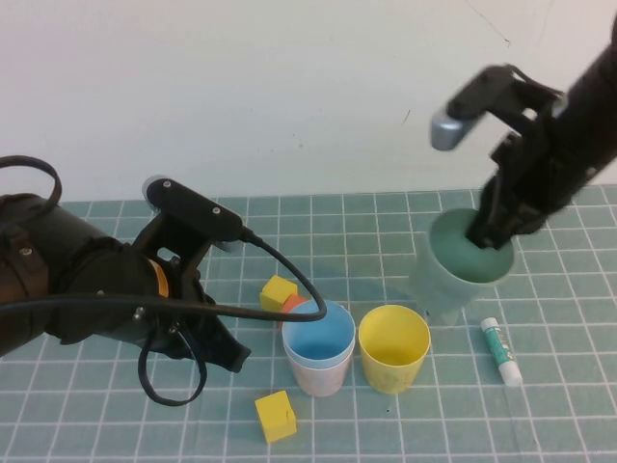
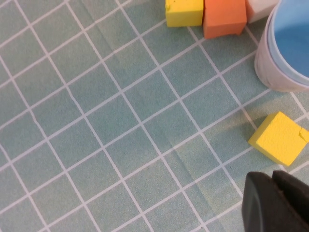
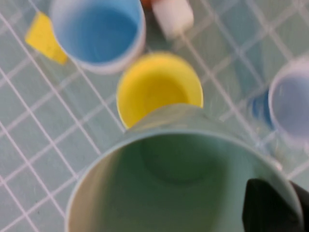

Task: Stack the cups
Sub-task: Place the green cup on the yellow cup

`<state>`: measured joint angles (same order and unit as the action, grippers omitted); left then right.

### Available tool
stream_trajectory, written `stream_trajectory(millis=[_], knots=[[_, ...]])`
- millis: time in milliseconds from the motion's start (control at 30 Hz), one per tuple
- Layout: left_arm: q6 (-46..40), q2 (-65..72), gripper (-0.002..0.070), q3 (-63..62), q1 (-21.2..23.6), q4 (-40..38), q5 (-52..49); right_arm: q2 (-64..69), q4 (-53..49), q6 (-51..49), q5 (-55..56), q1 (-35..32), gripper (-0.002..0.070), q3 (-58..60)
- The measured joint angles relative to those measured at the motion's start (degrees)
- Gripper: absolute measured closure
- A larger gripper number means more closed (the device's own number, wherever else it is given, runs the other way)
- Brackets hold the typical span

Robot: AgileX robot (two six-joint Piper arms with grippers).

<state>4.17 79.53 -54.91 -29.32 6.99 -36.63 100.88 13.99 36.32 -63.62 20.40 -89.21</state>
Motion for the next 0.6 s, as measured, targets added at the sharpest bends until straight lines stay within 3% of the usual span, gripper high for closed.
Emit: stream_trajectory(millis=[167, 433, 600], knots=[[0.2, 0.0, 0.0676, 0.0, 0.0, 0.0, 0.0, 4.4, -0.7, -0.4, -0.1, 4.4, 0.066, -4.8], [0.5, 0.0, 0.0676, 0.0, 0.0, 0.0, 0.0, 13.1, -5.3, -5.6, -0.4, 5.4, 0.0658, -5.5], [0.5, 0.0, 0.0676, 0.0, 0.0, 0.0, 0.0, 13.7, -4.9, -6.0, 1.6, 5.4, 0.0565, -5.6]])
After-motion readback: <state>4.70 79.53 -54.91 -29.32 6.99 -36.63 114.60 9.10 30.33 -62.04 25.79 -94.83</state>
